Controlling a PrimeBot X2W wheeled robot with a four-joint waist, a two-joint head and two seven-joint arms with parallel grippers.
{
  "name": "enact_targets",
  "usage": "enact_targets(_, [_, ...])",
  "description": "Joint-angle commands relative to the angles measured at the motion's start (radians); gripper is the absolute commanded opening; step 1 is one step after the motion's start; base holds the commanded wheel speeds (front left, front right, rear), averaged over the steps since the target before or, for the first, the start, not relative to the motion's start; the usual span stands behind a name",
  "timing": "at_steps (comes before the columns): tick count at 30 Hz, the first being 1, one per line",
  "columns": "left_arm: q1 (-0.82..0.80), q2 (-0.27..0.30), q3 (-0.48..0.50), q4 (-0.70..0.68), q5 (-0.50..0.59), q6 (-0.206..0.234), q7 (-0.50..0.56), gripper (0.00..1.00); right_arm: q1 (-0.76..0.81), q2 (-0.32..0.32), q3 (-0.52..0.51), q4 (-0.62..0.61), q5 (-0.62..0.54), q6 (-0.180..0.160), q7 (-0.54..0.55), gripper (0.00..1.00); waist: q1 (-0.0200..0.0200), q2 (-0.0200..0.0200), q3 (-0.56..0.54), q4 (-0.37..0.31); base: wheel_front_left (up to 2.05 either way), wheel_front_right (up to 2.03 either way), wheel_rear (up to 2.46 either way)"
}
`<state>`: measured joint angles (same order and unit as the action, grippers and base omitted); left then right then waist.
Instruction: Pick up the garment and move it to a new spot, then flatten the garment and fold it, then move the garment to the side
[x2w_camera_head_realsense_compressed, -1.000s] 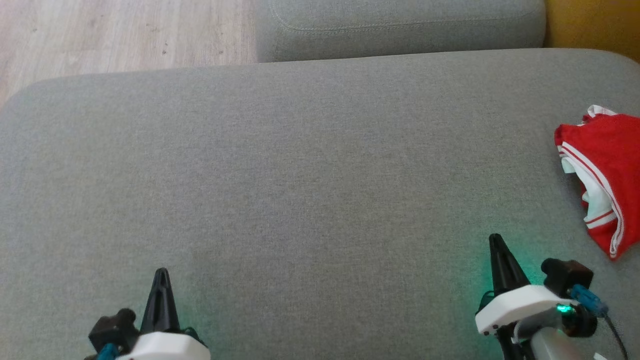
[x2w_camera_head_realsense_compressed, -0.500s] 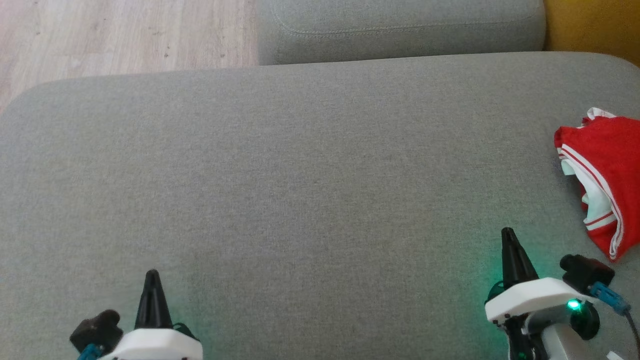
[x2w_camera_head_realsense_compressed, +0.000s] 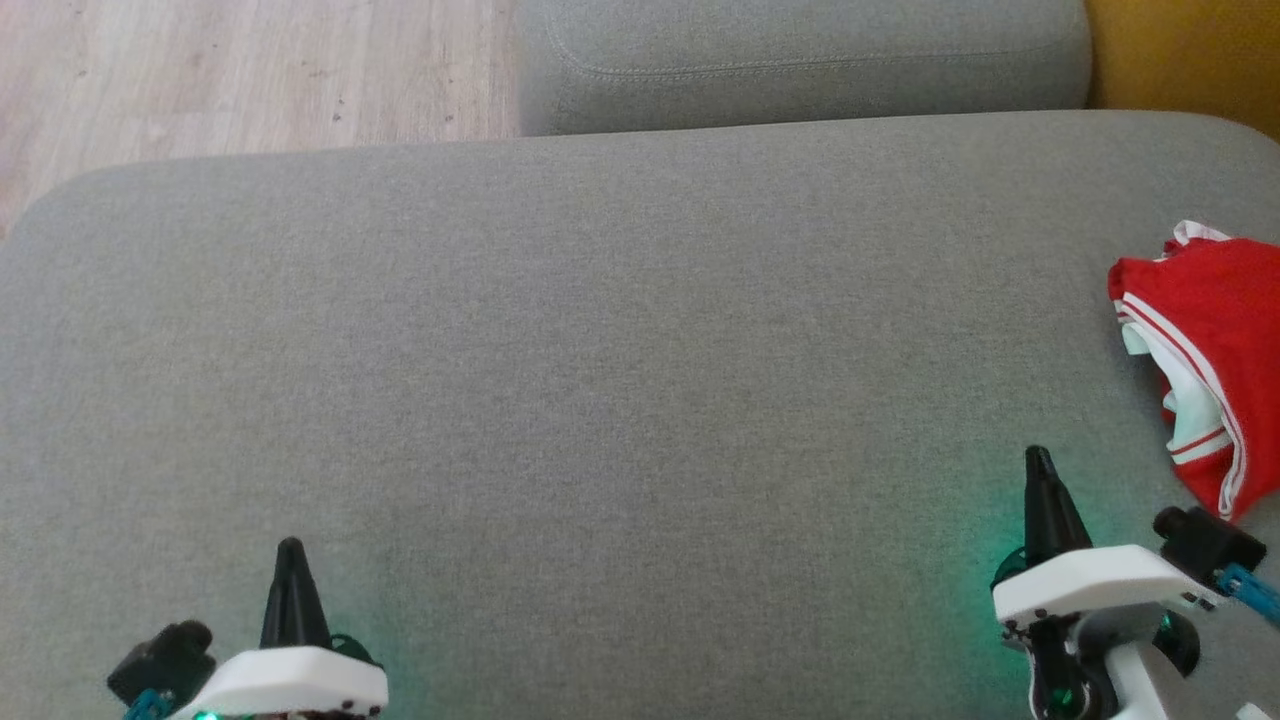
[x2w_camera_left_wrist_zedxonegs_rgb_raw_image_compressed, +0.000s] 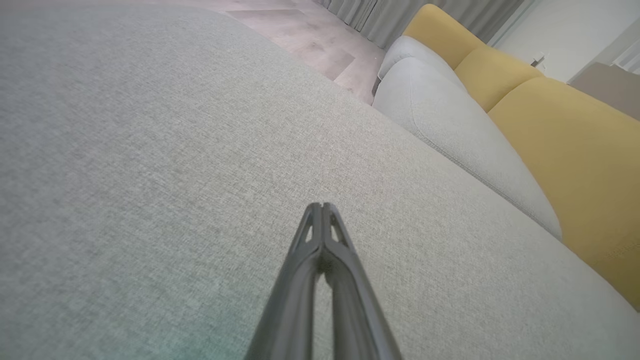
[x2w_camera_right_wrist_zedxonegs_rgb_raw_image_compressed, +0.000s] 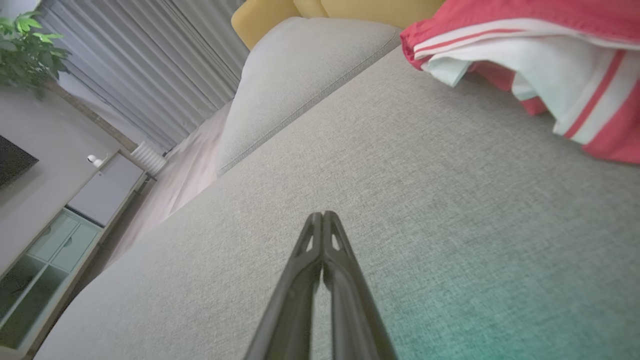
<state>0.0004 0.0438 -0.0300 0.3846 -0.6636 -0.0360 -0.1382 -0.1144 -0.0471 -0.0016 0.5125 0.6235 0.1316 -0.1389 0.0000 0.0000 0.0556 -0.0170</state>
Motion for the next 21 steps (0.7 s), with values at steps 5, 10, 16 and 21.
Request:
enact_targets(5, [-0.051,0.003,0.028,-0.039,-0.065,-0.01,0.018,0.0,-0.028,-0.003,-0.004,-0.051,0.071,0.0,0.018,0.0,0.0,0.0,-0.003,0.001,0.0,0.0,0.0])
enact_targets(10, [-0.055,0.003,0.035,-0.046,-0.119,-0.016,0.033,0.0,-0.026,-0.003,-0.01,-0.064,0.127,0.0,0.032,0.0,0.0,0.0,-0.006,0.002,0.0,0.0,0.0])
enact_targets(16, [-0.059,0.003,0.044,-0.053,-0.185,-0.022,0.05,0.0,-0.023,-0.003,-0.018,-0.08,0.195,0.0,0.05,0.0,0.0,0.0,-0.01,0.003,0.0,0.0,0.0])
enact_targets(21, [-0.063,0.003,0.051,-0.059,-0.239,-0.027,0.064,0.0,-0.021,-0.003,-0.025,-0.094,0.252,0.0,0.064,0.0,0.0,0.0,-0.013,0.004,0.0,0.0,0.0])
